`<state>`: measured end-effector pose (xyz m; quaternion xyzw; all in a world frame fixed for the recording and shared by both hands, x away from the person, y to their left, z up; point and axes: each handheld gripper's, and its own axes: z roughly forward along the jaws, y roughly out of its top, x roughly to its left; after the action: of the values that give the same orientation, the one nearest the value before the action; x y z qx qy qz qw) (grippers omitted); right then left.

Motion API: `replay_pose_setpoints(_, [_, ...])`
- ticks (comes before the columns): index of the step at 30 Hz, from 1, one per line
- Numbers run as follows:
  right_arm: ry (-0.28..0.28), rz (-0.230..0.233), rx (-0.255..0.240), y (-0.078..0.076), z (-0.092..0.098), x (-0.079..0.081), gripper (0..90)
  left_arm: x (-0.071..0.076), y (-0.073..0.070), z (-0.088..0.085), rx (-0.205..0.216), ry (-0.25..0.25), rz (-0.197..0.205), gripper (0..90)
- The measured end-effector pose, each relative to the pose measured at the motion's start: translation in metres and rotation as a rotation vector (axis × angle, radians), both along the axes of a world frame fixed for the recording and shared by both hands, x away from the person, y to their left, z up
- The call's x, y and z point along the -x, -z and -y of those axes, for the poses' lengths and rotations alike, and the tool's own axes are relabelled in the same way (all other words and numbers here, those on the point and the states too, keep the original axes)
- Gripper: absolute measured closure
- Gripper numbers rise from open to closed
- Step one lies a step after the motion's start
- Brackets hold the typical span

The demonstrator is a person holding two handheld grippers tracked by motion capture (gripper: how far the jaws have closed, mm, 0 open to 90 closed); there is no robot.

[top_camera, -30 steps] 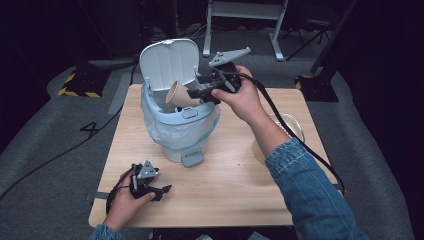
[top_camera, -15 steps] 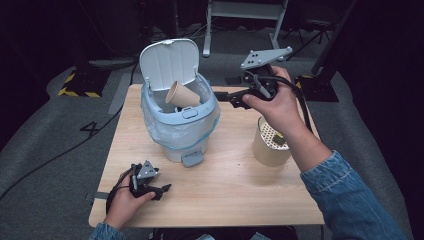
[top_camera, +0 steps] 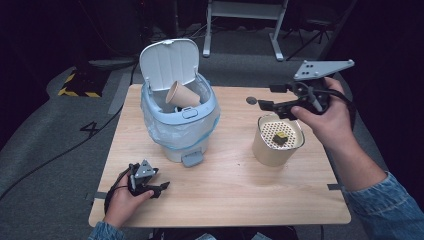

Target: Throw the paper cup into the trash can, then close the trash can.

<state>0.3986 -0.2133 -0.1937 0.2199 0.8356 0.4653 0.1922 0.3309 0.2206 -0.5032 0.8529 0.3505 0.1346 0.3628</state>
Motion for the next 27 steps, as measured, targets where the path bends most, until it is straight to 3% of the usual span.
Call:
replay_pose_setpoints(4, [0.051, -0.017, -0.031, 0.008, 0.029, 0.004, 34.5, 0.001, -0.001, -0.002, 0.005, -0.006, 0.009, 32.0])
replay_pose_setpoints(15, [0.143, -0.058, -0.065, 0.042, 0.08, 0.012, 30.5, 0.009, -0.006, -0.013, 0.029, -0.041, 0.005, 33.5])
replay_pose_setpoints(19, [0.174, -0.071, -0.031, 0.064, 0.093, 0.016, 30.1, 0.011, -0.004, -0.016, 0.019, -0.065, -0.019, 33.5])
replay_pose_setpoints(27, [0.23, -0.117, -0.015, 0.105, 0.116, 0.023, 30.1, 0.013, -0.008, -0.019, 0.014, -0.091, -0.016, 33.5])
